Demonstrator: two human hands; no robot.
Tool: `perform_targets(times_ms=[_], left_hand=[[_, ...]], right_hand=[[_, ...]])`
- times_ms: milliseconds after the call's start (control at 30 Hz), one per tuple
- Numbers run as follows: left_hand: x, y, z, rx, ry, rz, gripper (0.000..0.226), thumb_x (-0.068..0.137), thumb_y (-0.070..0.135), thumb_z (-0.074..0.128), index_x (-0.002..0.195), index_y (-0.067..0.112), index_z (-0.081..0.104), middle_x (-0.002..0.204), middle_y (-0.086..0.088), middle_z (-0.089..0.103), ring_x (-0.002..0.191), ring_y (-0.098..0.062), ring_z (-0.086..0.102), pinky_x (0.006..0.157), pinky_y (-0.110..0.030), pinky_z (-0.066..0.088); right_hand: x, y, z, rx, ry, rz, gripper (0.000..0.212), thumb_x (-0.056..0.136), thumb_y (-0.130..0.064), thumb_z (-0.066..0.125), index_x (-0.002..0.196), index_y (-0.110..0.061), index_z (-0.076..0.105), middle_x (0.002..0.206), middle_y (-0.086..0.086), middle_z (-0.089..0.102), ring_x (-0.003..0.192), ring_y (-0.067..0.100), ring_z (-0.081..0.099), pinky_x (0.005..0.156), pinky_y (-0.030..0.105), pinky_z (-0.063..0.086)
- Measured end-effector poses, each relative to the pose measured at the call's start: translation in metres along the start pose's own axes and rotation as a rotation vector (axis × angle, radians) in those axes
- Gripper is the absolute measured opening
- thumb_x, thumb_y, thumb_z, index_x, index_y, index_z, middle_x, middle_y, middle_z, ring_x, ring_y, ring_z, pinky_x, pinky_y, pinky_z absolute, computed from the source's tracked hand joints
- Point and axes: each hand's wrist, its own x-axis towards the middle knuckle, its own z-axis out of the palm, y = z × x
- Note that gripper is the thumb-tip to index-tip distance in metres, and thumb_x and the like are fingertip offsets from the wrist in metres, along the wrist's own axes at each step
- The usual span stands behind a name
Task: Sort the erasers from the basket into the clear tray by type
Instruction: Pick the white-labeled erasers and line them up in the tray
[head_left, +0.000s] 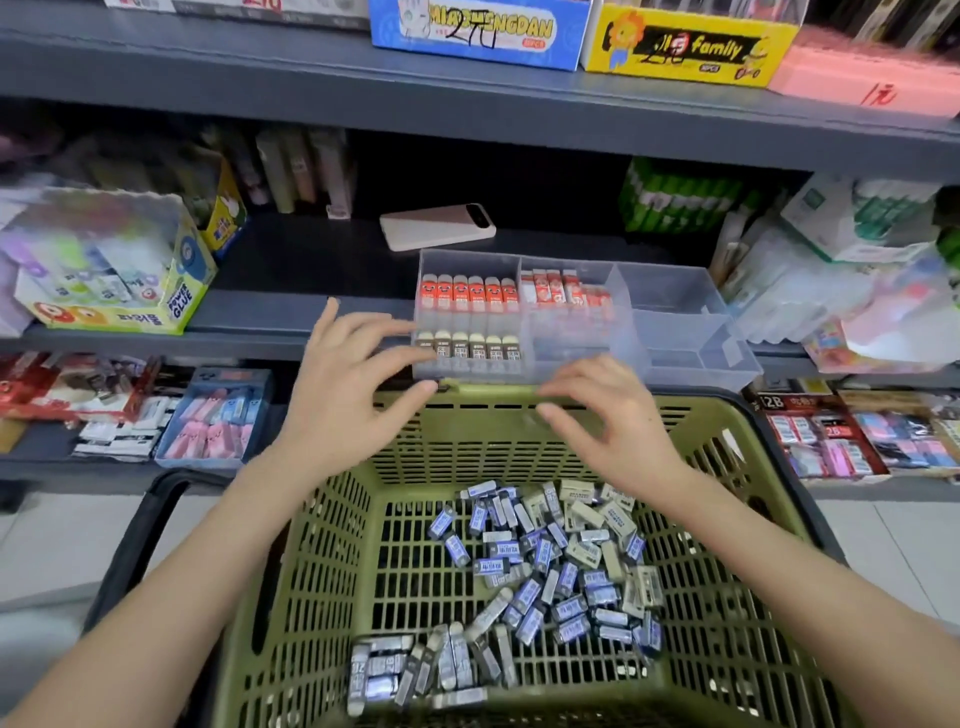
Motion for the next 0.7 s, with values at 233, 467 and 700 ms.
perform_targets(times_ms=[233,467,700], left_hand=[[-0.064,0.007,-0.017,0.002,-0.092,-0.122,0.039,0.085,0.041,0.051,0.094,0.013,0.076,0.107,-0.006,0.068,0.103,-0.031,0.060,0.109,-0.057,0.025],[-0.107,0.009,-0.034,0.124,-0.255,-0.151,0.044,0.083,0.046,0.047,0.098,0.016,0.075,0.114,-0.012,0.066,0.111,-0.038,0.058,0.102,-0.070,0.026],[-0.113,0.011,-0.038,0.103,-0.269,-0.221,0.047,0.084,0.046,0.047,0.103,0.011,0.073,0.116,-0.012,0.066,0.111,-0.035,0.057,0.100,-0.060,0.037]], right_hand=[[-0.101,0.016,0.057,0.073,-0.570,0.520,0.021,0.088,-0.027,0.063,0.105,-0.016,0.069,0.099,-0.001,0.069,0.087,0.011,0.062,0.083,0.031,0.052],[-0.128,-0.019,0.122,0.081,-0.864,0.188,0.042,0.086,-0.042,0.062,0.120,-0.018,0.061,0.113,0.001,0.063,0.109,0.018,0.051,0.093,0.031,0.041],[-0.119,-0.060,0.184,0.043,-1.041,-0.086,0.060,0.082,-0.039,0.067,0.131,-0.011,0.049,0.115,0.011,0.060,0.109,0.024,0.046,0.081,0.031,0.040]])
